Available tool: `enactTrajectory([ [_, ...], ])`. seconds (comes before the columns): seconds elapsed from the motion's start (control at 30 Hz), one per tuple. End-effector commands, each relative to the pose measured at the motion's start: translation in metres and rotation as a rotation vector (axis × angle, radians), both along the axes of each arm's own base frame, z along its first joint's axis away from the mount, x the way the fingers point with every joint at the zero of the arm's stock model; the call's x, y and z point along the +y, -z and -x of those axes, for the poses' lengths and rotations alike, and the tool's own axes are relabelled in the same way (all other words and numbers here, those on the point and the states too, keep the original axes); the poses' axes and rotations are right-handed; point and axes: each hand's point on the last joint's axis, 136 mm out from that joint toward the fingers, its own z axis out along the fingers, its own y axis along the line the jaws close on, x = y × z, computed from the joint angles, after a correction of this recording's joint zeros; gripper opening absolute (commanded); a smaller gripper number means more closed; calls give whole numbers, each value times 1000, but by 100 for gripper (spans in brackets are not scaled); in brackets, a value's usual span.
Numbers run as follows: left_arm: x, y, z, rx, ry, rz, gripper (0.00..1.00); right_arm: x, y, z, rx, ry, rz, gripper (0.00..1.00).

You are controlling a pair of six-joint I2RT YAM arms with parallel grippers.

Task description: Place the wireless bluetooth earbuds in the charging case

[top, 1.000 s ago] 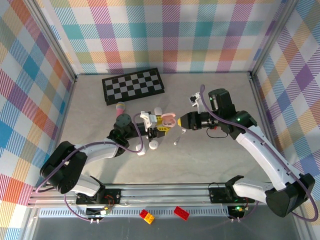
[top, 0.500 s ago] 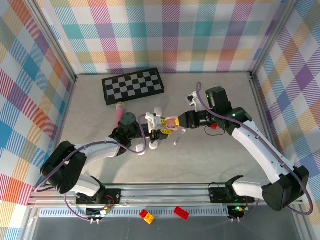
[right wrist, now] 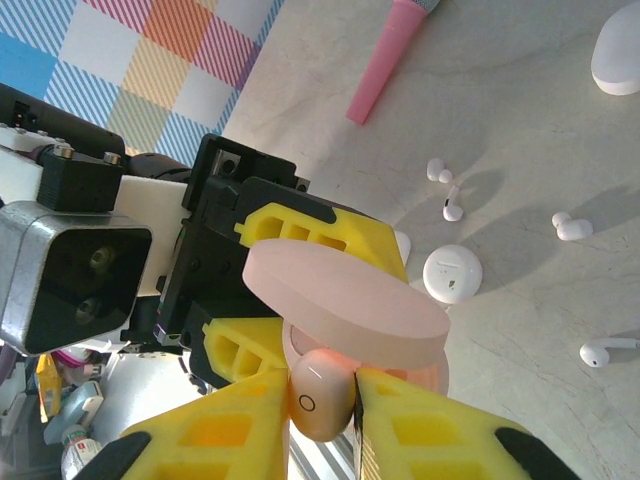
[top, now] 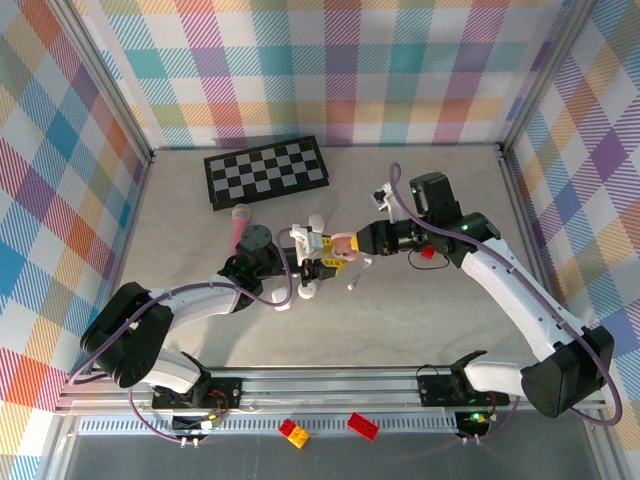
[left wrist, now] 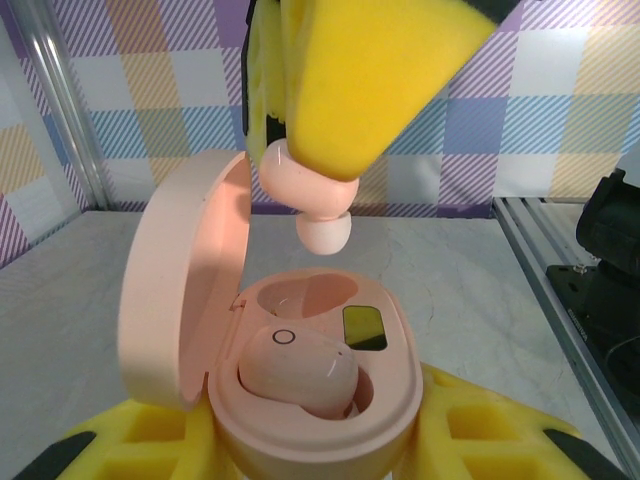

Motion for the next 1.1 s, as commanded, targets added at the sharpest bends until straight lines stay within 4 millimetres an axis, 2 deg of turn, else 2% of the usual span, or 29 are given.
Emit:
enactTrajectory([
  [0.0,-4,-27,3,-54,18,55,29,-1,8,-3,-3,-6,11,22],
  [0.33,-3,-28,2,-56,8,57,29,-4,17,-6,13,3,42,22],
  [0.57,-4,-24,-2,-56,-6,54,29,-2,15,-3,23,-11,33,21],
  [0.8,-4,-27,-2,-58,-8,63,29,-7,27,-6,39,9,78,22],
  [0.9,-4,-27,-1,-56,-2,62,29,-6,28,-8,41,15,76,26],
  [1.07,-3,-25,0,-55,-5,58,29,-2,16,-10,13,7,37,38],
])
